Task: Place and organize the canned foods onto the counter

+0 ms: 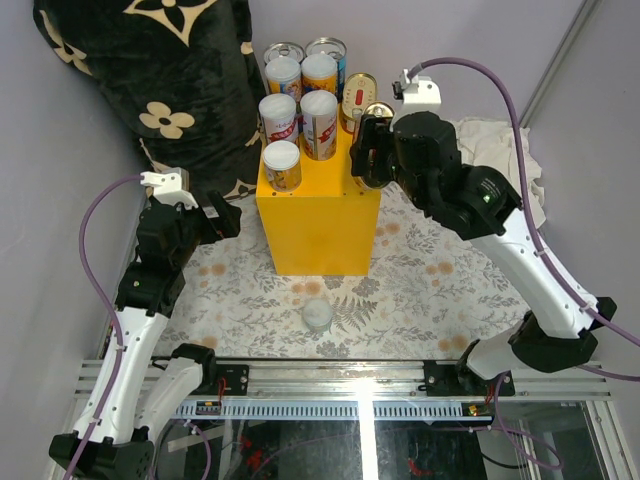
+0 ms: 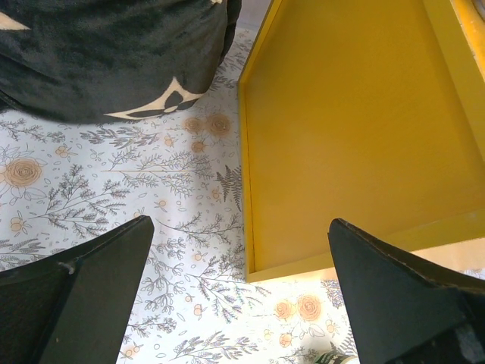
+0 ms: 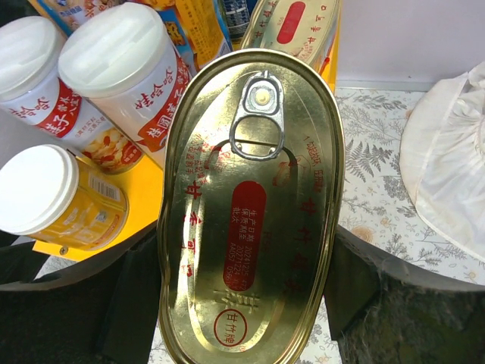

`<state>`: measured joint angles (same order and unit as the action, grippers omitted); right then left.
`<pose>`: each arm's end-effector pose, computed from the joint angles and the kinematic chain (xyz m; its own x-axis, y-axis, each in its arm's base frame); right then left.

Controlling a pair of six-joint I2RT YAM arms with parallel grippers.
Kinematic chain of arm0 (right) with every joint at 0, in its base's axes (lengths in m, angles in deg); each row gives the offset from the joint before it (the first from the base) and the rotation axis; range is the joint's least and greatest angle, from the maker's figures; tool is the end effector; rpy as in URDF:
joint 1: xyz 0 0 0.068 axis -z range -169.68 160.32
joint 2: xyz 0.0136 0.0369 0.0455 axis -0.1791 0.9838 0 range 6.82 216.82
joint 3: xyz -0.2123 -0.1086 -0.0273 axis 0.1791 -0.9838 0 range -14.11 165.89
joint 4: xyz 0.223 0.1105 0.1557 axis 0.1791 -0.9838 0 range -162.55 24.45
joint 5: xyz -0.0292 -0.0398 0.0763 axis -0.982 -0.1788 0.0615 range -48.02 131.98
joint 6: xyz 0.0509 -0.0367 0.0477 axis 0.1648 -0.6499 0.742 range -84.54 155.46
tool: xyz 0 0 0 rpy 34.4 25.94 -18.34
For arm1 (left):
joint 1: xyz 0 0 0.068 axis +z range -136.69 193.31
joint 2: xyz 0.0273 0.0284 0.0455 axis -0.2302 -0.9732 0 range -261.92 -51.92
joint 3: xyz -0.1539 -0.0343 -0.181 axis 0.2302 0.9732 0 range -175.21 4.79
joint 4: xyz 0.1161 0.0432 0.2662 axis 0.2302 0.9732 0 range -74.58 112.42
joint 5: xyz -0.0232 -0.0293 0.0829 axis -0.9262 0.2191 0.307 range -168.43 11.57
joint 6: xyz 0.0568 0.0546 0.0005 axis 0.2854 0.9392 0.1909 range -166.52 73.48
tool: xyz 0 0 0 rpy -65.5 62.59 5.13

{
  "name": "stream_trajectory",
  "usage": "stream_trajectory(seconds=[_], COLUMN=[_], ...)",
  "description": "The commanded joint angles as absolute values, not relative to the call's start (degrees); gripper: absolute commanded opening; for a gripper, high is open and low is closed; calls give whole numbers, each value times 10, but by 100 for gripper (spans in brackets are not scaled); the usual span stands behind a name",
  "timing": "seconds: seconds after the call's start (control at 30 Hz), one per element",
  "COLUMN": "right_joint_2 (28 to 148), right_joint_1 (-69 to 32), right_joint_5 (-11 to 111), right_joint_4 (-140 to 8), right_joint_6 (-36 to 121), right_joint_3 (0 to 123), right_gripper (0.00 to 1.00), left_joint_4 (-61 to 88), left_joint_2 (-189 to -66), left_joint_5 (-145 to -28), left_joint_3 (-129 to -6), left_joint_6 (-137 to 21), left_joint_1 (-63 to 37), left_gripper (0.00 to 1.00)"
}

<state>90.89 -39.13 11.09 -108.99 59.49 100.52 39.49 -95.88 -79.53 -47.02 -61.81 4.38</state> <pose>0.2440 0.2317 0.5063 -0.2655 0.2272 -0.9370 -0.2394 0.9259 0.2924 0.2554 -0.0414 0.3312 -0.3119 -0.2180 -0.9248 0.0943 0.9614 -0.2584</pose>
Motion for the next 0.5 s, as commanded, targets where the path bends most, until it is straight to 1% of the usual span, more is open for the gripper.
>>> stream_trajectory(seconds=[0.0,0.23,0.47], right_joint_2=[924,967,970], right_joint_1=[-382,-379,-366], right_joint_5=[103,101,91], right_joint_4=[-1046,-1052,-1047], right_joint_6=[619,615,624], right_joint_3=[1040,1067,1042], right_gripper=[0,0,0], left_joint_4=[389,389,389], left_joint_2=[-954,-955,-959], left_joint_5=[-804,-802,-799], left_joint_3=[-474,-472,-473], left_joint_6=[-610,-611,-610], left_joint_1=[48,48,48], left_gripper=[100,100,100])
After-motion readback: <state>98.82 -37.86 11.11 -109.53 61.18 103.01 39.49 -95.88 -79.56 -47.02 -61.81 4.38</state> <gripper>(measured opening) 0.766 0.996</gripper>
